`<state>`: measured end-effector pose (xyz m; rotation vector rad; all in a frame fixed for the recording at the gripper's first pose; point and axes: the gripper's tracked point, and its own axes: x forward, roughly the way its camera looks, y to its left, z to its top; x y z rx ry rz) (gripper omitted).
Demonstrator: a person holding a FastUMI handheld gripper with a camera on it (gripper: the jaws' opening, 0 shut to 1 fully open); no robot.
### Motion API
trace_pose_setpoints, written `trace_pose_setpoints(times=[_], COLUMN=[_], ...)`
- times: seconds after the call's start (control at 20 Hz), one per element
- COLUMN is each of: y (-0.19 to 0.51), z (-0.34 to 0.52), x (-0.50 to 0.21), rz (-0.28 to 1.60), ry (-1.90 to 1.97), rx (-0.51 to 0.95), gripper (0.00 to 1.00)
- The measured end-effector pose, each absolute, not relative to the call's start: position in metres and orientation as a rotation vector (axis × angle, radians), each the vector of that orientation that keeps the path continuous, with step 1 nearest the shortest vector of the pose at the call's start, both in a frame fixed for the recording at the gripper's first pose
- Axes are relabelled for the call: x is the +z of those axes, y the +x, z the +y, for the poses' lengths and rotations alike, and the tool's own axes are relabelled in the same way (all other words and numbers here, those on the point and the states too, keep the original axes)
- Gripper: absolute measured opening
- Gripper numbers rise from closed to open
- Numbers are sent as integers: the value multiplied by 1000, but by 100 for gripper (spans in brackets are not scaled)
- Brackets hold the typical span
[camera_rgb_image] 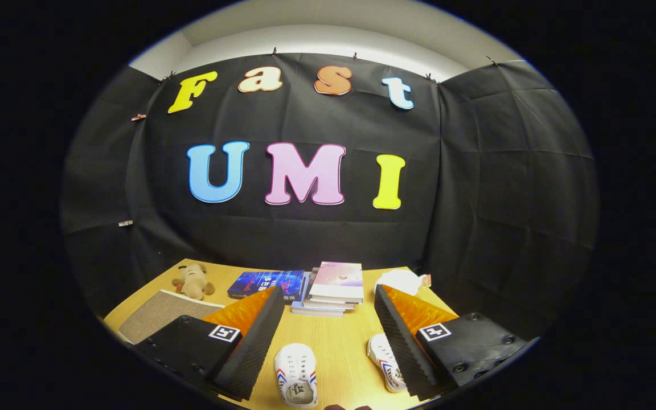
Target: Open the storage box then place both shoes into the box .Put the left shoe in first, then the right shoe, with the right side of both shoes facing outward in a uniform manner.
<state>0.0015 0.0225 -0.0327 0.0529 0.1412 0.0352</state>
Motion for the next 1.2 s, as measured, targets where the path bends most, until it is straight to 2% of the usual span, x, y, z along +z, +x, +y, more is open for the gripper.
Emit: trace_pose_setpoints(times=[0.25,0.8,1.2], y=[8,-4,-54], z=[44,117,179], x=[-59,-145,-198], rz=[265,677,975], ry=[159,425,657], rx=[121,507,809], gripper=[98,98,99])
